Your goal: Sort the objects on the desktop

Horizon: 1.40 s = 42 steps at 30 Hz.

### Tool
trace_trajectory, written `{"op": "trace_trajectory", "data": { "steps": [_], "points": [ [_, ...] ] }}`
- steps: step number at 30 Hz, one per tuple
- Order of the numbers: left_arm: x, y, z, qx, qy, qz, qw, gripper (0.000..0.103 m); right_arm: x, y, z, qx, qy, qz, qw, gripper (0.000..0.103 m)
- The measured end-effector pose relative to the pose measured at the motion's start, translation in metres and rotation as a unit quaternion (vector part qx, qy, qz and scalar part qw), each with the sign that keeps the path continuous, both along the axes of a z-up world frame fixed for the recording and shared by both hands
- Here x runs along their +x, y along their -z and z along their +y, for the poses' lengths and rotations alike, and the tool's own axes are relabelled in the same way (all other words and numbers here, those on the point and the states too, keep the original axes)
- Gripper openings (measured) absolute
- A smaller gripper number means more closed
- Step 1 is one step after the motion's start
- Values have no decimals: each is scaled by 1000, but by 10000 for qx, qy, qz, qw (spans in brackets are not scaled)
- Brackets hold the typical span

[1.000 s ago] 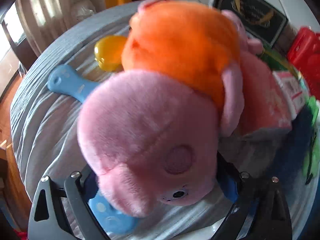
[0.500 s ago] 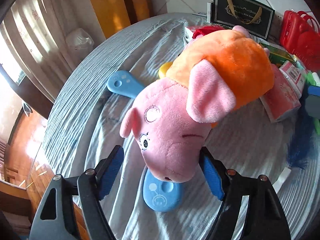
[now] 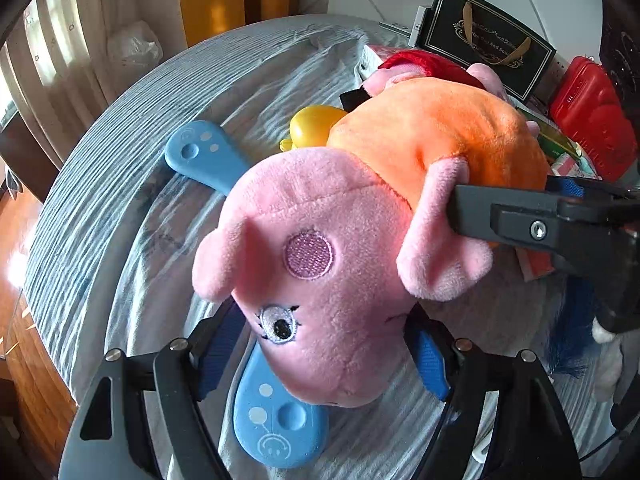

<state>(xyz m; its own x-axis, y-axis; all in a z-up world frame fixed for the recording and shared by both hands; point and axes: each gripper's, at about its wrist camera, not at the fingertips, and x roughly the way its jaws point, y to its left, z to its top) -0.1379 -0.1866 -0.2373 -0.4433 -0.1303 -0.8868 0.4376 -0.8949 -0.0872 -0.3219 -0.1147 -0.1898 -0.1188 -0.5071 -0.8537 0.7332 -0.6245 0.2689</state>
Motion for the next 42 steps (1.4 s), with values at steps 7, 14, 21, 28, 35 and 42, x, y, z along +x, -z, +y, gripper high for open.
{"op": "trace_trajectory", "data": {
  "steps": [7, 14, 21, 28, 35, 42],
  "points": [
    [-10, 5, -14, -54, 33, 9, 10000, 73, -1, 8, -24, 72, -241, 144, 9996, 103],
    [-1, -19, -9, -331, 221, 242, 9989, 63, 17, -12, -10, -204, -76, 180, 9996, 85],
    [3, -84, 18, -943, 576, 915, 9897, 63, 34, -67, 23, -649, 290, 622, 9955, 69],
    [-2, -139, 62, -1224, 1092, 1569, 9739, 56, 42, -115, 66, -807, 540, 1077, 9894, 40],
    [-12, -132, 62, -841, 1207, 1068, 9833, 55, 52, -104, 108, -732, 915, 736, 9904, 41],
    [11, -80, 48, -414, 1545, 255, 9868, 55, 77, -64, 141, -509, 1463, 271, 9876, 103]
  ]
}}
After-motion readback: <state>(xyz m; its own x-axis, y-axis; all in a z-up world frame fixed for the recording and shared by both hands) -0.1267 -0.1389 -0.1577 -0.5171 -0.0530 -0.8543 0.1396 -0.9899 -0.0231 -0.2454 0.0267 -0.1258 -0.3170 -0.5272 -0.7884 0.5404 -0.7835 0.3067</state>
